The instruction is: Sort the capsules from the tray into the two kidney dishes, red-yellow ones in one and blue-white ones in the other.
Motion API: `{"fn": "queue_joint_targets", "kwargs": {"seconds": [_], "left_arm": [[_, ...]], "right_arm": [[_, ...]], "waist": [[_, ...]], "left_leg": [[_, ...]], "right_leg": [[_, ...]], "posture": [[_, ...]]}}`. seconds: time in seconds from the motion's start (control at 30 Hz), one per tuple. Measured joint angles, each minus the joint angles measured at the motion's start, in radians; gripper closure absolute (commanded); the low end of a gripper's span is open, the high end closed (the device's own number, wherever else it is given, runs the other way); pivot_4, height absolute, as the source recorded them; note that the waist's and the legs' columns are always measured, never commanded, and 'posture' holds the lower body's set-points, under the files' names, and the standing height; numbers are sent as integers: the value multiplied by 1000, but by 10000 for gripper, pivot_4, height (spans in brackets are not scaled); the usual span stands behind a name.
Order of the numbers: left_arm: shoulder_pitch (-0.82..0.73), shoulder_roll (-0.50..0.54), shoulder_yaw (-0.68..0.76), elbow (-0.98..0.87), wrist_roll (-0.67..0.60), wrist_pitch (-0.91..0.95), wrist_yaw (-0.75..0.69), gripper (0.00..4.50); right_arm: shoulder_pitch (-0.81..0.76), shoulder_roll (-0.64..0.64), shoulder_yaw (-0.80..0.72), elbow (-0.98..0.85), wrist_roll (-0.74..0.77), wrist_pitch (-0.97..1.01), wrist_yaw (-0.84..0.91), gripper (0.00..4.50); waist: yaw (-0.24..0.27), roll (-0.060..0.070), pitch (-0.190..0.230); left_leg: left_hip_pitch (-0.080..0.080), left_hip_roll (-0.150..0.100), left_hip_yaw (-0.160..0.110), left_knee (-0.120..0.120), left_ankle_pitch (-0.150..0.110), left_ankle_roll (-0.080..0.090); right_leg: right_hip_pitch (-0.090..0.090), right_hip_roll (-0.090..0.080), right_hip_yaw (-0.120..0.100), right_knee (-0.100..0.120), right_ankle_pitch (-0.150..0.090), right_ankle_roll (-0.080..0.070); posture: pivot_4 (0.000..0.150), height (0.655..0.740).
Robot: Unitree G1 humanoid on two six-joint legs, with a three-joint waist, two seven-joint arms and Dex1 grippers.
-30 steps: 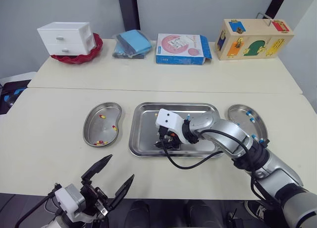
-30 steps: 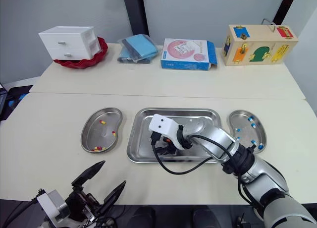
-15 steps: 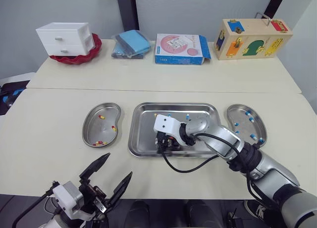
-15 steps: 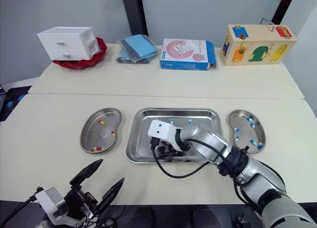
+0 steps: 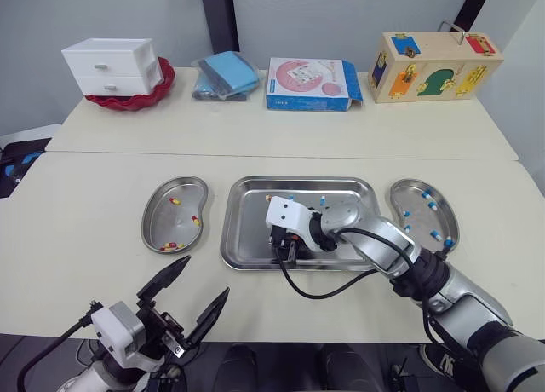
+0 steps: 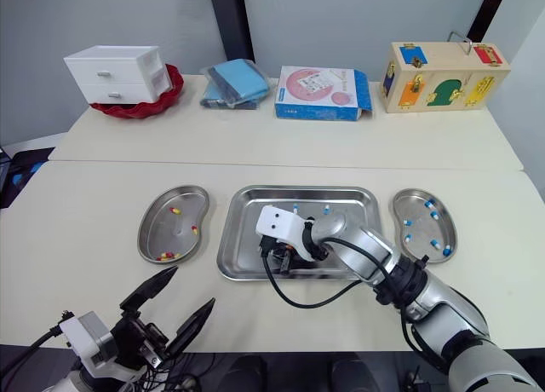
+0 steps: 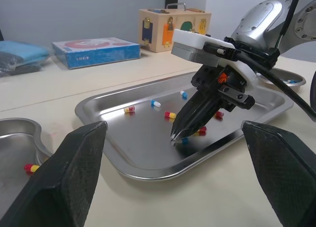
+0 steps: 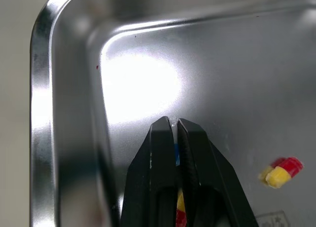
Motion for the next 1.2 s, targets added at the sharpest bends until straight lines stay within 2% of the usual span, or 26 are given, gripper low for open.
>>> {"fn": "queue_joint_targets", "kwargs": {"seconds": [0.17,0.23,0.37,0.47,0.6,0.73,0.93,1.2], "left_arm": [[0,31,-28,7,-2,-37,-76,0],[-6,46,-43,21,-4,-62,-116,0],[-57,76,-79,88,-10,-123,-222,0],[-90,81,-116,89,-31,-149,-267,0],[-95,82,-147,91,-50,-150,-288,0],[-124,79,-159,121,-60,-150,-295,0],[-137,73,-160,153,-72,-151,-306,0],[-134,63,-160,156,-76,-154,-306,0]], "right_arm": [[81,-80,-229,-130,110,9,36,44877],[133,-142,-313,-186,150,9,59,44877],[335,-332,-546,-283,245,-32,146,44877],[462,-422,-718,-291,292,-81,190,44877],[579,-503,-851,-246,293,-129,204,44877],[642,-545,-904,-166,255,-191,185,44877],[648,-549,-903,-53,193,-281,126,44877],[649,-549,-899,-16,174,-295,108,44877]], "waist": [[5,0,0],[8,0,0],[21,1,0],[22,1,0],[15,1,0],[13,1,0],[13,1,0],[14,1,0]], "left_leg": [[0,0,0,0,0,0],[0,0,0,-1,0,0],[-1,-1,1,-2,0,0],[0,-1,1,-2,0,0],[1,0,2,-2,0,0],[2,0,3,-2,0,0],[2,0,3,-2,0,0],[3,0,3,-1,0,0]], "right_leg": [[0,0,0,-1,0,0],[1,0,0,-2,0,0],[1,0,0,-4,0,0],[2,0,1,-5,0,0],[3,0,2,-5,0,0],[4,0,2,-4,0,0],[4,0,3,-4,0,0],[4,0,3,-4,0,0]], "posture": [[1500,7400],[1500,7400],[1500,7400],[1500,7400],[1500,7400],[1500,7400],[1500,7400],[1500,7400]]}}
